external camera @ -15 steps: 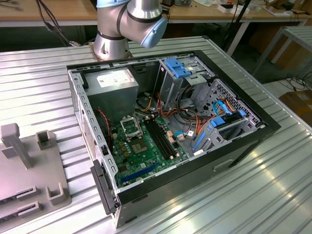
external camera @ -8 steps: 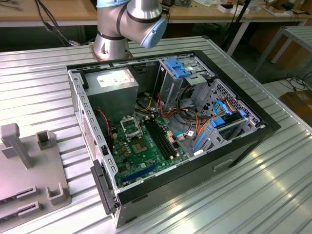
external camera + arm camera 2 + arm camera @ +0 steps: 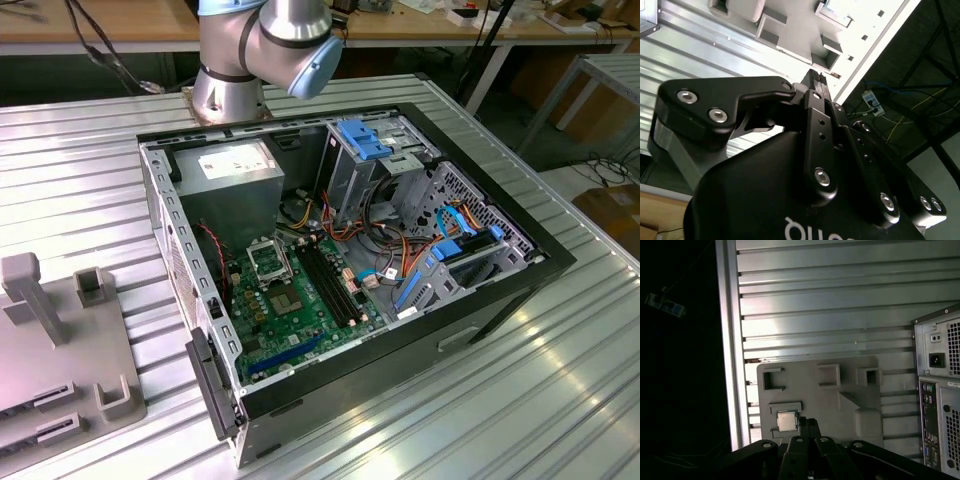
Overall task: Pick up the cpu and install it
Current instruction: 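Reach for the cpu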
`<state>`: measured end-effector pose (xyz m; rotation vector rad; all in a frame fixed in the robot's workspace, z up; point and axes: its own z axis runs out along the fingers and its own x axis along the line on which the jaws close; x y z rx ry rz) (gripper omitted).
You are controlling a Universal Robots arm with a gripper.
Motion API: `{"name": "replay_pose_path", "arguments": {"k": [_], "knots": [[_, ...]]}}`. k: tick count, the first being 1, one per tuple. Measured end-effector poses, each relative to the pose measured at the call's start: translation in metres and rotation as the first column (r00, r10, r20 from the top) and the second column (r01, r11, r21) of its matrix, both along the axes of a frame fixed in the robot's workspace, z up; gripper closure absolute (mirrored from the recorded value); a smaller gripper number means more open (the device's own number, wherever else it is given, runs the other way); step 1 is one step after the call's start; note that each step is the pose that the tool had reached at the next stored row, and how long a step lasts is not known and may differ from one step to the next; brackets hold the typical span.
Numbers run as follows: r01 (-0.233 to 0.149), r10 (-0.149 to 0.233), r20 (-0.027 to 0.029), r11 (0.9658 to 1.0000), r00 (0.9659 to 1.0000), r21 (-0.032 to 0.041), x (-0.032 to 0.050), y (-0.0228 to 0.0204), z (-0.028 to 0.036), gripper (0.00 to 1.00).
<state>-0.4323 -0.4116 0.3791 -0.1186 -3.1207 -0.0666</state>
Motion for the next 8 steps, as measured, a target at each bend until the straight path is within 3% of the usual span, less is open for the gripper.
{"name": "replay_pose_path", "arguments": {"k": [8], "knots": [[0.0, 0.0, 0.0, 1.0, 1.0, -0.0001, -0.0211, -0.0006, -0.0004, 0.89]]}}
